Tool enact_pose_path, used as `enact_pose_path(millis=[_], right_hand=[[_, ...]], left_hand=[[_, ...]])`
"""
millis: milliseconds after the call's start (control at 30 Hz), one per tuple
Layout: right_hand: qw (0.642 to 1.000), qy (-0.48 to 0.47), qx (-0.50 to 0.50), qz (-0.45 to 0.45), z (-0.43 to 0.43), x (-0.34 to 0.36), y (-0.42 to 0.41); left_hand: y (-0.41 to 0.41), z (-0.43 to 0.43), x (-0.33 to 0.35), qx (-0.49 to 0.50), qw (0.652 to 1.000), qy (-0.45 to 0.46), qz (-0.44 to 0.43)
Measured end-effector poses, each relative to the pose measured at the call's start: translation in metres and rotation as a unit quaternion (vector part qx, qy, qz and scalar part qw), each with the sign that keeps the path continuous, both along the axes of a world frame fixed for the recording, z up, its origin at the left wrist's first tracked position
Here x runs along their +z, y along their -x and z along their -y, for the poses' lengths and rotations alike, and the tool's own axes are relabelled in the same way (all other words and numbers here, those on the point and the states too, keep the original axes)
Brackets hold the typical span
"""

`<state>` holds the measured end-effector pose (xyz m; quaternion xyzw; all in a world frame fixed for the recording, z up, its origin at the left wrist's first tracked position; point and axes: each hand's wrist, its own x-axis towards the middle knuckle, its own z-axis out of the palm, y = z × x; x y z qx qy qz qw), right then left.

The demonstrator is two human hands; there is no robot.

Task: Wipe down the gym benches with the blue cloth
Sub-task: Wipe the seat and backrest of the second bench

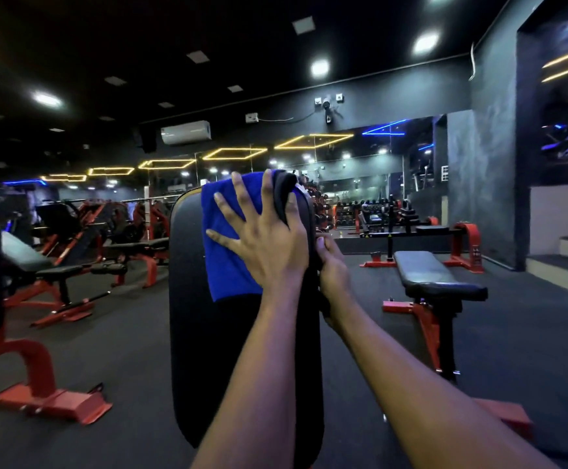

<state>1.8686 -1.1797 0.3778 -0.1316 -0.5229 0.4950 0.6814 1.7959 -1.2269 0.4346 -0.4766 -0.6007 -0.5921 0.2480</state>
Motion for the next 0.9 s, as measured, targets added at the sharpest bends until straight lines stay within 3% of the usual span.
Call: enact_pose_path(millis=[133,233,300,367,467,567,733,900], right_hand=[[0.999,0.019,0.043,0.003,-0.012,-0.005,-0.003],[0.997,0.012,0.030,0.070,-0.018,-0.006,-0.014],[0.990,0.006,0.019,0.142,-0.018,-0.005,-0.020],[0.984,-0.038,-0.005,0.172,-0.019,0.008,-0.026],[0.984,-0.117,-0.046,0.126,-0.012,0.054,-0.033],[0.979,-0.182,-0.023,0.084,-0.012,0.088,-0.017],[0.977,-0.211,0.002,0.027,-0.019,0.084,0.007],[0.976,-0.189,0.096,-0.046,-0.023,0.083,0.005]], left_hand=[[0.004,0.001,-0.013,-0.023,0.997,0.007,-0.072],[0.032,-0.002,0.002,-0.048,0.986,-0.003,-0.158],[0.039,-0.002,0.007,-0.043,0.986,-0.006,-0.159],[0.027,0.000,0.003,-0.026,0.994,-0.019,-0.104],[0.004,0.004,-0.017,-0.010,0.999,-0.020,-0.028],[0.004,0.006,-0.035,-0.011,0.999,-0.003,-0.051],[0.014,0.003,-0.018,-0.033,0.998,0.001,-0.062],[0.005,-0.006,0.017,-0.012,0.999,-0.004,-0.035]])
